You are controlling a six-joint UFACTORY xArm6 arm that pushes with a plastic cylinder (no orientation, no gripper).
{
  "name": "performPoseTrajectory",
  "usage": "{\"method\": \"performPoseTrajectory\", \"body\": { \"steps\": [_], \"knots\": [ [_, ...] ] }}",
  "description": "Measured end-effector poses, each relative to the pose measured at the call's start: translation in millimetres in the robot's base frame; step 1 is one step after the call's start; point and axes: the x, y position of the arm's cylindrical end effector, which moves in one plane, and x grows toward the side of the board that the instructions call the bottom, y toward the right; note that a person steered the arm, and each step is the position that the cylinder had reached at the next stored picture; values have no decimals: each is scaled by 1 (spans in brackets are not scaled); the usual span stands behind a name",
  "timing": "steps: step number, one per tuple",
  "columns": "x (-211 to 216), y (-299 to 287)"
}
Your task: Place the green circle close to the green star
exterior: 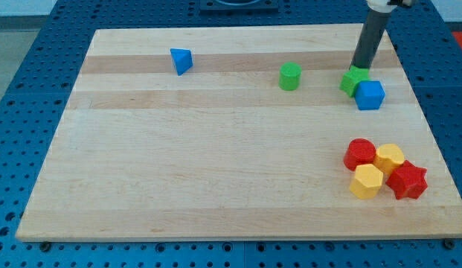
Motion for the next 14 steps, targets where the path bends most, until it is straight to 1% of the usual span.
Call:
{"method": "performPoseTrajectory", "body": {
  "steps": [1,3,5,6,8,11,14],
  "knots": [
    [2,0],
    [-37,-10],
    [-36,-116],
    [-28,-147],
    [4,-148],
    [37,-142],
    [37,-79]
  ]
}}
